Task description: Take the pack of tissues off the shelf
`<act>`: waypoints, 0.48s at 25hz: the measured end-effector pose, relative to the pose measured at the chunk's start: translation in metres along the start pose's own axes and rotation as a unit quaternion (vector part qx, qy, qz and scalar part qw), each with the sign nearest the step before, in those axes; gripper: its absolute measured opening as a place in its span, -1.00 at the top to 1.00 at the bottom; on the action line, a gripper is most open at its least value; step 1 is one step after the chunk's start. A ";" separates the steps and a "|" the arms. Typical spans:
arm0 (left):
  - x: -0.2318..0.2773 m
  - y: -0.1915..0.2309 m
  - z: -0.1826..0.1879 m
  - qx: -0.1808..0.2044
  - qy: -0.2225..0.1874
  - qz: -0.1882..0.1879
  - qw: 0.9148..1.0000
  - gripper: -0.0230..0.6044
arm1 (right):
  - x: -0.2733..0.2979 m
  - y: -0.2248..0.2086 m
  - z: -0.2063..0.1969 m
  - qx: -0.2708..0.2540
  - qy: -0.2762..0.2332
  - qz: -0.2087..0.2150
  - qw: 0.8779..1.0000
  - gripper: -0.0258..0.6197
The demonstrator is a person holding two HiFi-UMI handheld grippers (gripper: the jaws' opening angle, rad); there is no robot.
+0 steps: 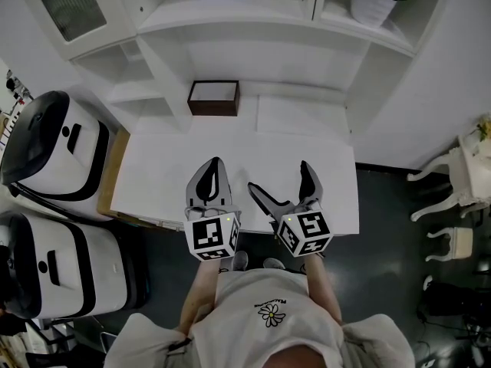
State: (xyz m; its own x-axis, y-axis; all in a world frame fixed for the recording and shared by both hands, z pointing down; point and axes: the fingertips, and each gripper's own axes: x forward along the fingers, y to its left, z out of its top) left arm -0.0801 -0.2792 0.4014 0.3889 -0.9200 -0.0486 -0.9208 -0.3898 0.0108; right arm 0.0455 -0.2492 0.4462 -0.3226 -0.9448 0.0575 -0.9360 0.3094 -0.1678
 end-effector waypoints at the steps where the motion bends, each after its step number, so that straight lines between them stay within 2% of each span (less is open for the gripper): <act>1: 0.000 0.000 0.000 -0.001 0.000 0.000 1.000 0.93 | 0.000 0.001 0.000 0.003 0.000 0.001 1.000 -0.89; 8: -0.001 0.003 0.001 -0.002 -0.003 0.001 1.000 0.93 | 0.003 -0.001 0.000 -0.001 -0.002 0.002 1.000 -0.92; 12: -0.003 0.012 0.005 0.000 -0.005 0.008 1.000 0.93 | 0.008 0.000 0.012 -0.039 -0.003 -0.008 0.999 -0.92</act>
State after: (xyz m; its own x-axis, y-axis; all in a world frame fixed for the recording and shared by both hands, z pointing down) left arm -0.0924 -0.2804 0.3969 0.3742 -0.9255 -0.0579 -0.9268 -0.3754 0.0120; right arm 0.0443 -0.2581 0.4345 -0.3077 -0.9500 0.0528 -0.9489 0.3024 -0.0900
